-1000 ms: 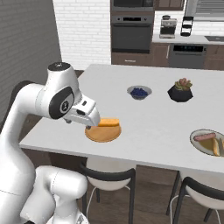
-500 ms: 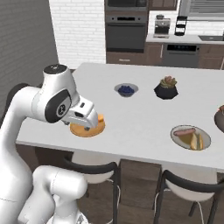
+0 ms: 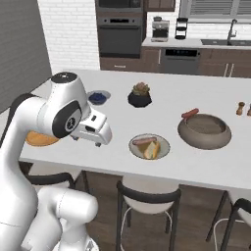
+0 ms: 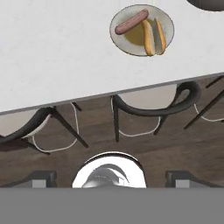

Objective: Place one bun and one sausage from the bowl on each plate.

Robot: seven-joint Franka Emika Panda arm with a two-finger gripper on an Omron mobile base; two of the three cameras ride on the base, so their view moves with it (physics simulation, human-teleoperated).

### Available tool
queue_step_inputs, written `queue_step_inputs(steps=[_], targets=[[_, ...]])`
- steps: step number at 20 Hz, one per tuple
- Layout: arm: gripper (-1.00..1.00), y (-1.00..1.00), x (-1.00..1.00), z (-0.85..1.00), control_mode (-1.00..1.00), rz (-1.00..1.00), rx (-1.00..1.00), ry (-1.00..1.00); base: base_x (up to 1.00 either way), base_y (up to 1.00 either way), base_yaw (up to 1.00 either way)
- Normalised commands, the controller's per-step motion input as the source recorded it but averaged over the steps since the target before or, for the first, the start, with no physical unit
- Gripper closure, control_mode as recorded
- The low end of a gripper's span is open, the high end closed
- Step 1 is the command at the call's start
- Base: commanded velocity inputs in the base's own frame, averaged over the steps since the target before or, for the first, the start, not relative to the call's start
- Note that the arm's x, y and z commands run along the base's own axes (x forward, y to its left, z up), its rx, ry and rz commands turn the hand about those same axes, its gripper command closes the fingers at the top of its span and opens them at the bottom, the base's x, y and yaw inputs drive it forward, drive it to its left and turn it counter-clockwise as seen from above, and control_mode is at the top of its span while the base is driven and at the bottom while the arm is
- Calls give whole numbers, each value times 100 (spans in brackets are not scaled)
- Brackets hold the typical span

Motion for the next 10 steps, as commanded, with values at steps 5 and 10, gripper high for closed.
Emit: queue_step_inputs(steps=[5, 10], targets=[[-100, 0, 0, 0, 100, 0, 0, 0, 17, -100, 2], [-100, 0, 0, 0, 100, 0, 0, 0, 26, -87, 0]])
